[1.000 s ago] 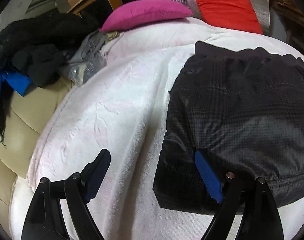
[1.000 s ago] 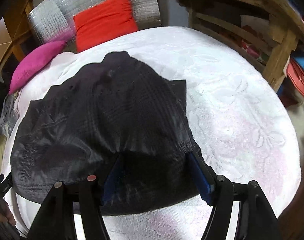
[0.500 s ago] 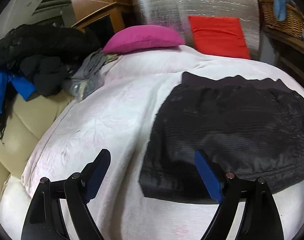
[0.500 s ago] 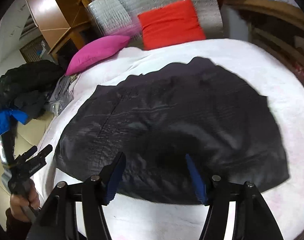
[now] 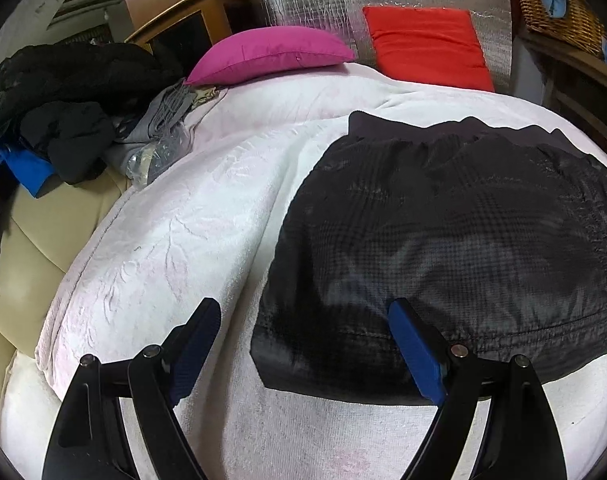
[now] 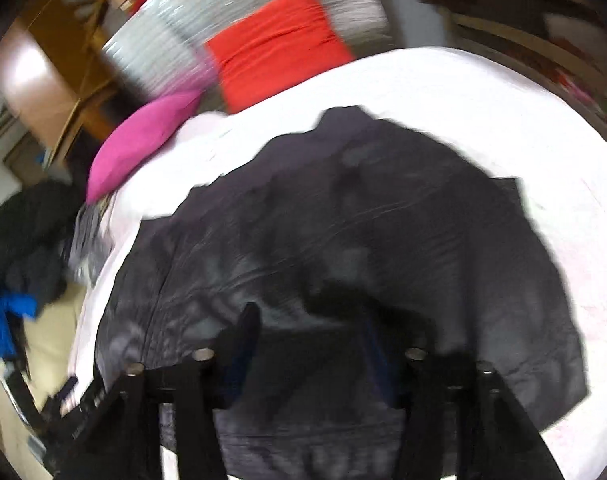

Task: Fold large clothes

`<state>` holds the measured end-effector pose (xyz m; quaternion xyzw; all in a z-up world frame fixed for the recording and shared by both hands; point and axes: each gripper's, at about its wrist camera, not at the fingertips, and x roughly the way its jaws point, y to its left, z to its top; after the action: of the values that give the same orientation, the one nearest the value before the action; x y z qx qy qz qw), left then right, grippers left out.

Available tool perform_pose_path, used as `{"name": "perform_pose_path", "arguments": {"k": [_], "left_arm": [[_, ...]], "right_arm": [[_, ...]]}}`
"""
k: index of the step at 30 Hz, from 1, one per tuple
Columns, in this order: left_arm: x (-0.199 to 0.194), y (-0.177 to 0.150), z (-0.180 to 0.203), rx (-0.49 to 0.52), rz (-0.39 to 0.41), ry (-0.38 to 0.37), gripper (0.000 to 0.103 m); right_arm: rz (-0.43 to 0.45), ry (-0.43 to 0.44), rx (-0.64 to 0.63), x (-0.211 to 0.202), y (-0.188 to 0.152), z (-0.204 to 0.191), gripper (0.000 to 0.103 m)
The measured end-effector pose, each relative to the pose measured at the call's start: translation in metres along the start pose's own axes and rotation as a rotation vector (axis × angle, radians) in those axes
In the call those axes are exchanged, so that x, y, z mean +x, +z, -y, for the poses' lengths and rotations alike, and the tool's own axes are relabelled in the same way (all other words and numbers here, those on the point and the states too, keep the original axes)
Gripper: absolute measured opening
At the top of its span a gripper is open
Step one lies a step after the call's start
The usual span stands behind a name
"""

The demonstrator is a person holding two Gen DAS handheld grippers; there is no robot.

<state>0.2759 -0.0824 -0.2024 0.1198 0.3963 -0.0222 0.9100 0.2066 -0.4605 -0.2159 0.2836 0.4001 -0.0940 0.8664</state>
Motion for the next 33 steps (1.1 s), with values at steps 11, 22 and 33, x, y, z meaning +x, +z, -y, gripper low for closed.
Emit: {"name": "perform_pose_path", "arguments": {"k": [11,22,33], "left_arm": [[-0.044,-0.014,0.000,-0.028,0.066,-0.051,0.087],[0.017,-0.028,-0.001,-0.057,-0.148,-0.115,0.089],[0.032,0.036,-0.072,-0.203,-0.124,-0.148,0.088]], "right_arm": [[0.026,-0.040,-0.025,-0.054,-0.043,-0.002,0.071],[0.057,-0.075,0.077,-0.054,-0.038,0.031,0.071],[0.073,-0.051,0.032,-0.054,0.024,0.042,0.071]]}}
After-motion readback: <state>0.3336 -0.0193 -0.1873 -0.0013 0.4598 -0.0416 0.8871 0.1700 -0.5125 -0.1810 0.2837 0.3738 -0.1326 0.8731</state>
